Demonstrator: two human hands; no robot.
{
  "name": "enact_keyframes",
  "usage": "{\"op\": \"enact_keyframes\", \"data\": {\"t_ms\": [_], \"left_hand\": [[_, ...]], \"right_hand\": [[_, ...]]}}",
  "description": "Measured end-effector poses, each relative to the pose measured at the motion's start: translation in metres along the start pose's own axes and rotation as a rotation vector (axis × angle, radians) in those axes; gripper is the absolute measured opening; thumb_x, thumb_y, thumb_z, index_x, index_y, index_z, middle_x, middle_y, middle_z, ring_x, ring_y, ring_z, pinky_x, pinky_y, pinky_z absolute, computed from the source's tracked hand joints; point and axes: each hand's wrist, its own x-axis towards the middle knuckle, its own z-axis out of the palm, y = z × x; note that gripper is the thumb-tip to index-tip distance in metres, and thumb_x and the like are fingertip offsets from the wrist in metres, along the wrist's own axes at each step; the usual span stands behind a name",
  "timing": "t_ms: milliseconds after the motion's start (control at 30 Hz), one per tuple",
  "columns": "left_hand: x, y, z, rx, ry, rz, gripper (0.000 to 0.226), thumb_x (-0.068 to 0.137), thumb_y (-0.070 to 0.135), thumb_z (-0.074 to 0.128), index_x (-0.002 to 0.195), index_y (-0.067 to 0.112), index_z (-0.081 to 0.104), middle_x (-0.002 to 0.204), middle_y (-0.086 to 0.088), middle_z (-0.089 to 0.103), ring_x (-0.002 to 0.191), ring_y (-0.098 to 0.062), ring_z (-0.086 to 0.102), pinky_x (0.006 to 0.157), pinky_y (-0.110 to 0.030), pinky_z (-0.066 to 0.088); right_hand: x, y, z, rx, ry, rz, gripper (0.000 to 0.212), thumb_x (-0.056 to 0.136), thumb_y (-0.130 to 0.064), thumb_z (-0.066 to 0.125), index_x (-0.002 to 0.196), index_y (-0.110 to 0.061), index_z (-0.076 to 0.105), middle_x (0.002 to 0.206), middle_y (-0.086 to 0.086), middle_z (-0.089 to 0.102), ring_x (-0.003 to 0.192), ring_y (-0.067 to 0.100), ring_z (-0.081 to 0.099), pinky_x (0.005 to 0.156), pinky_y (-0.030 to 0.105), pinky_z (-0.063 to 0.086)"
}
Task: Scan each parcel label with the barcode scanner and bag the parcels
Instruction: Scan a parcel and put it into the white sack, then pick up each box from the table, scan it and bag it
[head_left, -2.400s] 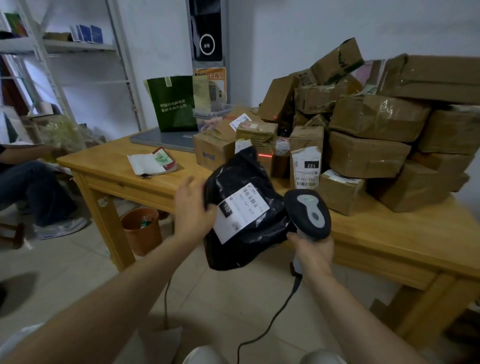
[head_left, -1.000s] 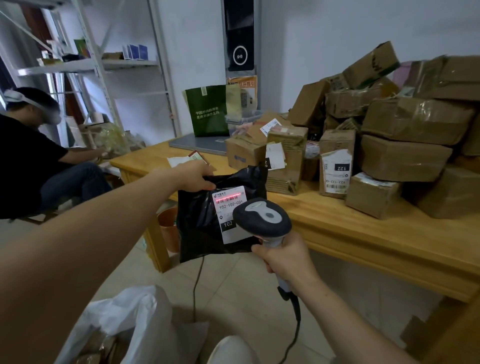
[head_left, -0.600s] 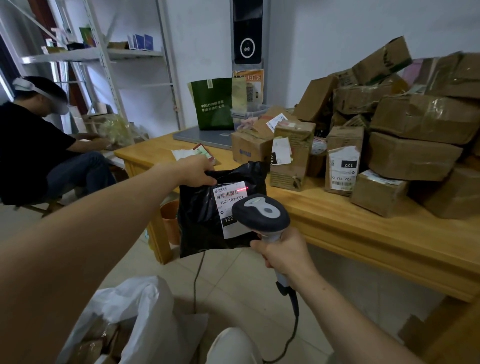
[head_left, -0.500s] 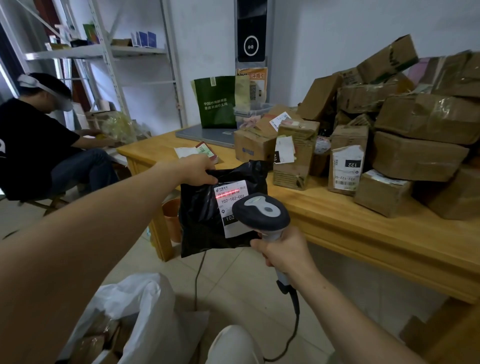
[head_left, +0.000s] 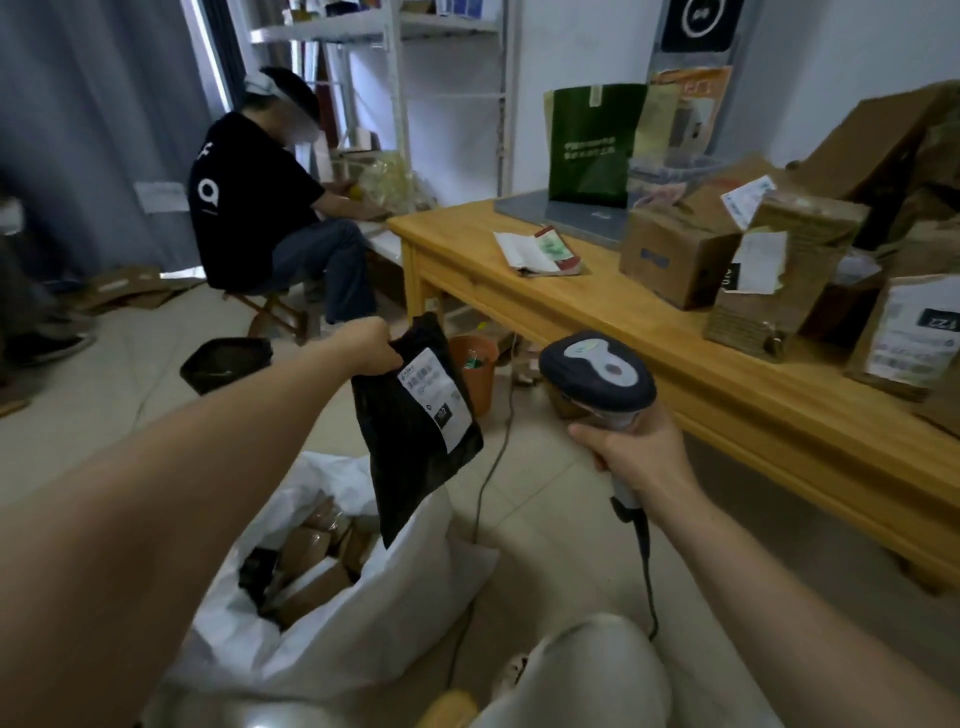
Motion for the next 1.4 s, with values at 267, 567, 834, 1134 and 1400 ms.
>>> {"op": "enact_keyframes", "data": {"t_ms": [267, 567, 834, 1134, 1400], "left_hand": [[-0.004, -0.101, 0.062, -0.113, -0.056, -0.279, 0.023, 0.096, 0.013, 0.047, 0.102, -0.005, 0.06, 0.094, -0.025, 0.059, 0.089, -0.035, 0.058, 0.07, -0.034, 0.043], [0.002, -0.042, 0.09, -0.211, -0.119, -0.244, 0.039, 0.096, 0.032, 0.054, 0.121, 0.002, 0.051, 0.117, -0.013, 0.056, 0.104, -0.027, 0.054, 0.085, -0.033, 0.044], [0.026, 0.14, 0.061, -0.441, 0.01, 0.257, 0.039, 0.09, 0.037, 0.061, 0.123, 0.017, 0.054, 0.118, -0.004, 0.059, 0.109, -0.023, 0.058, 0.085, -0.034, 0.05], [0.031, 0.33, -0.004, -0.519, 0.305, 0.667, 0.063, 0.082, 0.022, 0.07, 0.138, 0.017, 0.041, 0.137, -0.009, 0.047, 0.128, -0.027, 0.043, 0.099, -0.037, 0.041], [0.053, 0.421, -0.054, -0.132, 0.285, 0.767, 0.07, 0.087, 0.041, 0.057, 0.147, 0.015, 0.031, 0.152, -0.011, 0.03, 0.138, -0.034, 0.028, 0.109, -0.044, 0.029]], "right_hand": [[0.015, 0.016, 0.04, -0.017, -0.07, 0.154, 0.017, 0.079, 0.002, 0.07, 0.083, -0.01, 0.059, 0.065, 0.01, 0.058, 0.052, 0.017, 0.051, 0.056, 0.032, 0.047], [0.03, 0.02, 0.034, 0.082, 0.02, 0.248, 0.015, 0.08, 0.0, 0.07, 0.076, -0.008, 0.057, 0.058, 0.008, 0.054, 0.047, 0.015, 0.048, 0.051, 0.027, 0.044], [0.037, 0.02, -0.03, 0.274, 0.339, 0.19, 0.019, 0.078, 0.003, 0.069, 0.067, -0.008, 0.058, 0.051, 0.007, 0.052, 0.047, 0.019, 0.048, 0.054, 0.032, 0.042], [0.049, 0.02, -0.128, 0.424, 0.493, 0.147, 0.016, 0.078, 0.003, 0.07, 0.07, -0.008, 0.061, 0.051, 0.005, 0.053, 0.046, 0.016, 0.048, 0.05, 0.03, 0.042], [0.053, 0.023, -0.167, 0.396, 0.433, 0.132, 0.015, 0.079, -0.001, 0.069, 0.071, -0.012, 0.062, 0.049, 0.003, 0.052, 0.048, 0.016, 0.049, 0.054, 0.03, 0.043]]}}
